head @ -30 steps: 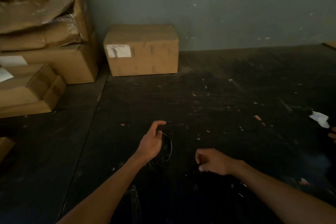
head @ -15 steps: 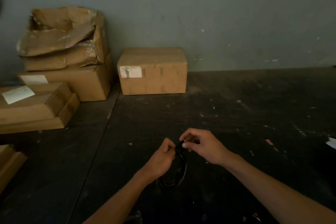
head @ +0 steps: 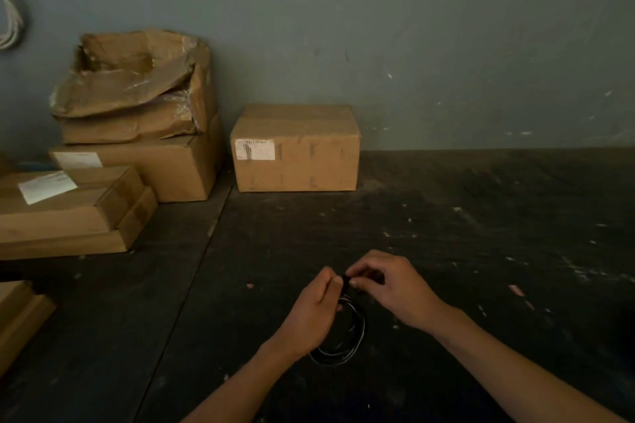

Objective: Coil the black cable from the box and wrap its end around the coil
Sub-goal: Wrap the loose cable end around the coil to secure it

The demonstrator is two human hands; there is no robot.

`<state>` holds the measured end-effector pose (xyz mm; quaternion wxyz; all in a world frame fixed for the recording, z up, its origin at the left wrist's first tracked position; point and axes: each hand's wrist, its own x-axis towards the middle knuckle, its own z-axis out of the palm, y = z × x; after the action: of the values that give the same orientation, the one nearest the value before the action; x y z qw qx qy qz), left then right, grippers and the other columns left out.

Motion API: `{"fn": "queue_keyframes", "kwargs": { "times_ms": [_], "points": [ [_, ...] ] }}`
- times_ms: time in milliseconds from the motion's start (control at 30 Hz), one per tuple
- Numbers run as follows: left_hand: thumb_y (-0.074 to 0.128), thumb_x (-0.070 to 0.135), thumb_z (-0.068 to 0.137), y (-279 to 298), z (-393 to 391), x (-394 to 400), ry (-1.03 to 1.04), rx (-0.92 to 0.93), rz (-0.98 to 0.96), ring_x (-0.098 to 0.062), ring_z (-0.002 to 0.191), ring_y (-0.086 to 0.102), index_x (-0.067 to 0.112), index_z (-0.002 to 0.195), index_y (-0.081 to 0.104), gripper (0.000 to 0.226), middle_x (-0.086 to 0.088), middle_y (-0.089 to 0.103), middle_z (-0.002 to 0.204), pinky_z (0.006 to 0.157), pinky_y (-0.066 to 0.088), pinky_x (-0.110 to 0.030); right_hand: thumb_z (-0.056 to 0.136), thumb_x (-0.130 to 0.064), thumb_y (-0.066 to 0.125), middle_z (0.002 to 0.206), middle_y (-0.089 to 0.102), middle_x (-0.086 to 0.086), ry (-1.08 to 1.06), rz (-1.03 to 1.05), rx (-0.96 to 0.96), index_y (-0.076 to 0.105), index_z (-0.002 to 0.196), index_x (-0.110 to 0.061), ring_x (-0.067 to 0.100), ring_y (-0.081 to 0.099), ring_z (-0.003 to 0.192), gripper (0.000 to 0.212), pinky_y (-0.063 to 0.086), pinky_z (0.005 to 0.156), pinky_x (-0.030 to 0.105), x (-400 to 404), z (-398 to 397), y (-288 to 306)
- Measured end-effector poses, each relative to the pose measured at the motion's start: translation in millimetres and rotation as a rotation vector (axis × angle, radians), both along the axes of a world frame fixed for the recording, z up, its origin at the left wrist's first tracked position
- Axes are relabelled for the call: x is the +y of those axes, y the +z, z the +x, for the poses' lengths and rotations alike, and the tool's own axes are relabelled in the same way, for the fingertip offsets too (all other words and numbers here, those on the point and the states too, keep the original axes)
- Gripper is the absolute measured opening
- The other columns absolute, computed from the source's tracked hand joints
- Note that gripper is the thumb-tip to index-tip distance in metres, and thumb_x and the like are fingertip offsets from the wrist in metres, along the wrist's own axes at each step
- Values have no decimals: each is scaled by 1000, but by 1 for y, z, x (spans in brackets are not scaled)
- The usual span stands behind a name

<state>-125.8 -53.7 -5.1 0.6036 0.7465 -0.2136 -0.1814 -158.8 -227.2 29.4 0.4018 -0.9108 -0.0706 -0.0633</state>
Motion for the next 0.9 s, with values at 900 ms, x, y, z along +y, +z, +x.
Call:
{"fn": "queue_keyframes", "kwargs": {
  "times_ms": [900],
  "points": [
    [31,31,104,-1,16,0,212,-598,402,-3,62,59,26,99,39,11,5,59,78,54,50,-20,92,-27,63,98,72,11,-305,959,589,67,98,-10,23,64,84,19,48,68,32,45,-14,3]
  ]
}}
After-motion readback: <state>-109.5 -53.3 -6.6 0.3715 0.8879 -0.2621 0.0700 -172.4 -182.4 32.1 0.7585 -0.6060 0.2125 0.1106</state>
